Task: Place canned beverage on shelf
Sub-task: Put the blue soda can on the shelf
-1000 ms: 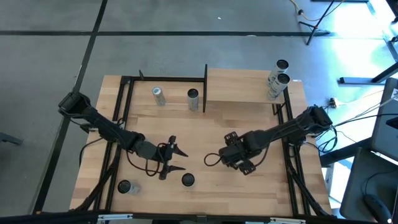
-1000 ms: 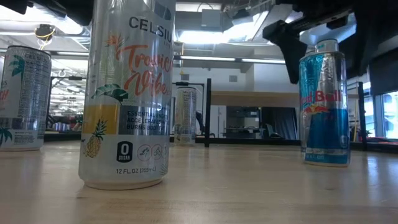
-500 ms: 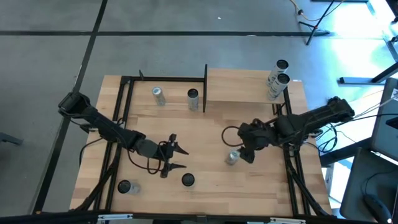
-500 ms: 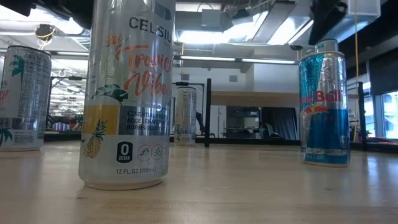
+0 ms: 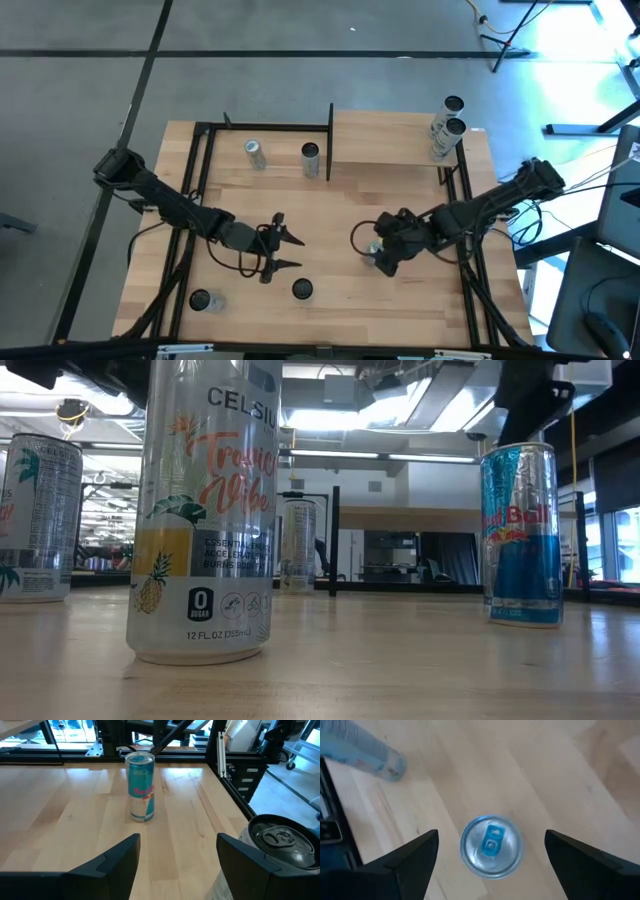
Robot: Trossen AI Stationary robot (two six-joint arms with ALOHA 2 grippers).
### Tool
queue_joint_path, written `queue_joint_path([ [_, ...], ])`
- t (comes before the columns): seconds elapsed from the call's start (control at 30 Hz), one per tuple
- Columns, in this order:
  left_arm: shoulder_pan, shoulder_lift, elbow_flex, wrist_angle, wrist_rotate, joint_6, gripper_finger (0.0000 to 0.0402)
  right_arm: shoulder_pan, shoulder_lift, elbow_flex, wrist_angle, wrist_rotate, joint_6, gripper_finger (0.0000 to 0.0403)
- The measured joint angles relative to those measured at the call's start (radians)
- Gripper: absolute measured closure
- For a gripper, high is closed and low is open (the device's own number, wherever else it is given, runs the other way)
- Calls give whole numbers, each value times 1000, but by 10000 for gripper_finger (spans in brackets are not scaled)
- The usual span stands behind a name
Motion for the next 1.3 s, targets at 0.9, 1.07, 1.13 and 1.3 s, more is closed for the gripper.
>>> queue_joint_path([
  [0.9,0,0,0,0,-15,-2,154,-3,136,1,5,-32,-131,202],
  [1.07,-1,0,0,0,-16,-2,154,-15,129,28,-44,-82,-264,203],
  [1.13,-1,0,0,0,-15,-2,154,-21,129,78,-104,-114,-334,203],
  [1.3,-1,0,0,0,-16,1,154,-32,126,143,-154,-193,-535,203],
])
